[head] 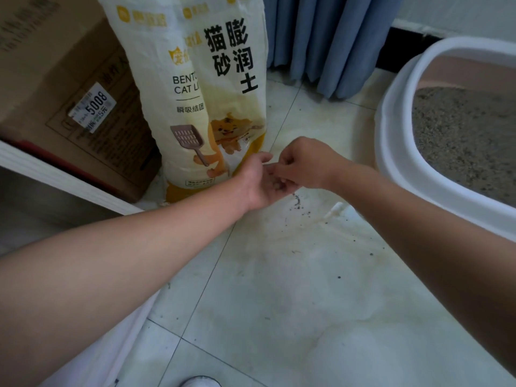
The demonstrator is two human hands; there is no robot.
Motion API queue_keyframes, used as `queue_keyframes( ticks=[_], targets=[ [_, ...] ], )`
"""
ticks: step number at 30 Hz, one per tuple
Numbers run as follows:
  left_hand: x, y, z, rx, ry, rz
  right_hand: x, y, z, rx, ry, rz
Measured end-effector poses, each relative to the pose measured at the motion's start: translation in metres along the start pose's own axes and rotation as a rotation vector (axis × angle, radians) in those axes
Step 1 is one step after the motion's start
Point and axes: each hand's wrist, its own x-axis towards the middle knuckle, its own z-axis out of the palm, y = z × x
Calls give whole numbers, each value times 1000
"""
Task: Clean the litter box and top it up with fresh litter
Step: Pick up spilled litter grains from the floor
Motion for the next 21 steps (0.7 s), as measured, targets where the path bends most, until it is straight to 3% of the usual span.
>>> queue_keyframes(
  ticks=[5,7,11,14,21],
  targets=[
    [4,6,-8,-48,100,80,-7,21,6,64,78,54],
    [7,7,-14,-64,138,104,-14,31,11,-17,79,67],
    [10,8,-16,-68,139,101,-25,32,30,-453,-200,95],
    [12,9,-13,-75,143,102,-24,18,38,-649,-323,37],
    [10,11,-18,-70,129,99,-6,7,21,-758,-402,-31]
  ],
)
